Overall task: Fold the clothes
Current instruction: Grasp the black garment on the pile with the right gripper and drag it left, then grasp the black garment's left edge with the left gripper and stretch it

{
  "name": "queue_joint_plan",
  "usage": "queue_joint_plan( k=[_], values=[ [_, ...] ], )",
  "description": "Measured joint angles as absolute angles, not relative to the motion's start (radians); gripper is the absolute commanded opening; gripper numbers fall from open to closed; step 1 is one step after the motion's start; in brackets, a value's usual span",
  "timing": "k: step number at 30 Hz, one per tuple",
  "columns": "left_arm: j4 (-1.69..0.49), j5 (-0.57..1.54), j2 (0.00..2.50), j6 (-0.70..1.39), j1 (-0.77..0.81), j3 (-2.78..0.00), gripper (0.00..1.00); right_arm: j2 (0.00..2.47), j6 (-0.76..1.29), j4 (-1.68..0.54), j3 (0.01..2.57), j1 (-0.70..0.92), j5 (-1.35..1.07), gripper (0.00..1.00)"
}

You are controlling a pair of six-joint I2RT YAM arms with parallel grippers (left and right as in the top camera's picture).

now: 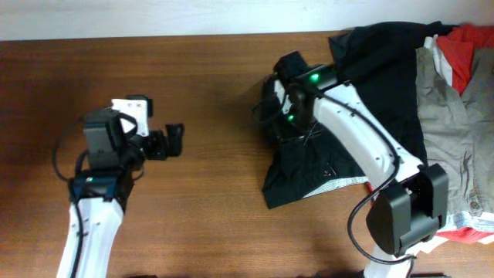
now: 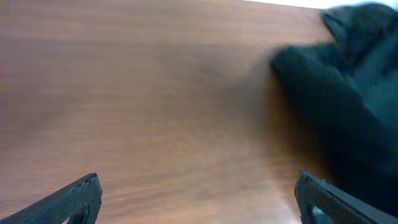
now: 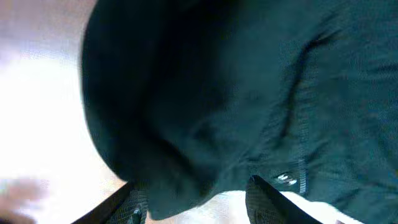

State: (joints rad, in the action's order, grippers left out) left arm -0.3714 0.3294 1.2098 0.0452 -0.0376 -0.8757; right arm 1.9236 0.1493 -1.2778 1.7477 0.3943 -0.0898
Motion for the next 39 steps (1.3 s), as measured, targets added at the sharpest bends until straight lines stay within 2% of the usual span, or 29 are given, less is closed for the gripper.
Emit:
queue_joint_plan(
  k=[2,5,9,10,13,15,19,20,21,22,25,26,27,28,30,32,33,34,36,37,39],
  values=[
    [-0.379,0.383,1.296,0.062,0.044,-0.876,0.99,1.911,0.156,-1.277,1.827,0.307,-0.089,0.67],
    [-0.358,0.413,1.464,0.126,0.278,-0.877,0.99,1.842,0.158,-1.328,1.884,0.163,-0.083,0.67],
    [-0.231,0.416,1.597,0.22,0.535,-0.878,0.99,1.837,0.159,-1.38,1.884,0.014,-0.083,0.67],
    [-0.227,0.4,1.605,0.248,0.561,-0.878,0.99,1.837,0.158,-1.388,1.884,0.001,-0.085,0.67],
    [-0.227,0.351,1.691,0.511,0.657,-0.878,0.99,1.837,0.158,-1.399,1.884,-0.012,-0.088,0.67],
    [-0.247,0.352,1.712,0.589,0.688,-0.878,0.99,1.837,0.158,-1.401,1.884,-0.013,-0.088,0.68],
    [-0.295,0.301,1.711,0.765,0.691,-0.884,0.99,1.837,0.158,-1.403,1.884,-0.013,-0.088,0.68],
    [-0.295,0.289,1.711,0.801,0.694,-0.885,0.56,1.837,0.157,-1.402,1.884,-0.013,-0.088,0.68],
    [-0.278,0.282,1.715,0.818,0.701,-0.886,0.05,1.837,0.158,-1.403,1.884,-0.013,-0.088,0.68],
    [-0.237,0.279,1.736,0.84,0.715,-0.888,0.0,1.837,0.158,-1.403,1.884,-0.013,-0.088,0.68],
    [-0.237,0.281,1.759,0.829,0.707,-0.888,0.0,1.837,0.158,-1.405,1.884,-0.013,-0.088,0.7],
    [-0.311,0.287,1.758,0.781,0.67,-0.896,0.0,1.837,0.158,-1.406,1.884,-0.014,-0.088,0.75],
    [-0.431,0.287,1.744,0.716,0.595,-0.921,0.0,1.837,0.157,-1.406,1.884,-0.021,-0.091,0.75],
    [-0.457,0.281,1.729,0.693,0.559,-0.929,0.0,1.837,0.158,-1.407,1.884,-0.034,-0.092,0.75],
    [-0.706,0.2,1.63,0.434,0.288,-1.087,0.0,1.837,0.158,-1.409,1.884,-0.047,-0.093,0.75],
    [-0.696,0.063,1.599,0.258,0.05,-1.234,0.0,1.837,0.158,-1.41,1.884,-0.047,-0.117,0.75],
    [-0.618,0.038,1.598,0.228,-0.019,-1.25,0.53,1.837,0.158,-1.412,1.884,-0.047,-0.126,0.75],
    [-0.513,0.017,1.598,0.207,-0.097,-1.269,0.99,1.837,0.158,-1.412,1.884,-0.045,-0.133,0.75],
    [-0.44,-0.004,1.594,0.182,-0.211,-1.309,0.99,1.837,0.158,-1.411,1.884,-0.038,-0.134,0.76],
    [-0.501,0.017,1.593,0.18,-0.216,-1.317,0.99,1.837,0.158,-1.409,1.884,-0.03,-0.137,0.77],
    [-0.784,0.115,1.594,0.178,-0.184,-1.318,0.99,1.837,0.158,-1.406,1.884,-0.01,-0.141,0.77]
  ],
)
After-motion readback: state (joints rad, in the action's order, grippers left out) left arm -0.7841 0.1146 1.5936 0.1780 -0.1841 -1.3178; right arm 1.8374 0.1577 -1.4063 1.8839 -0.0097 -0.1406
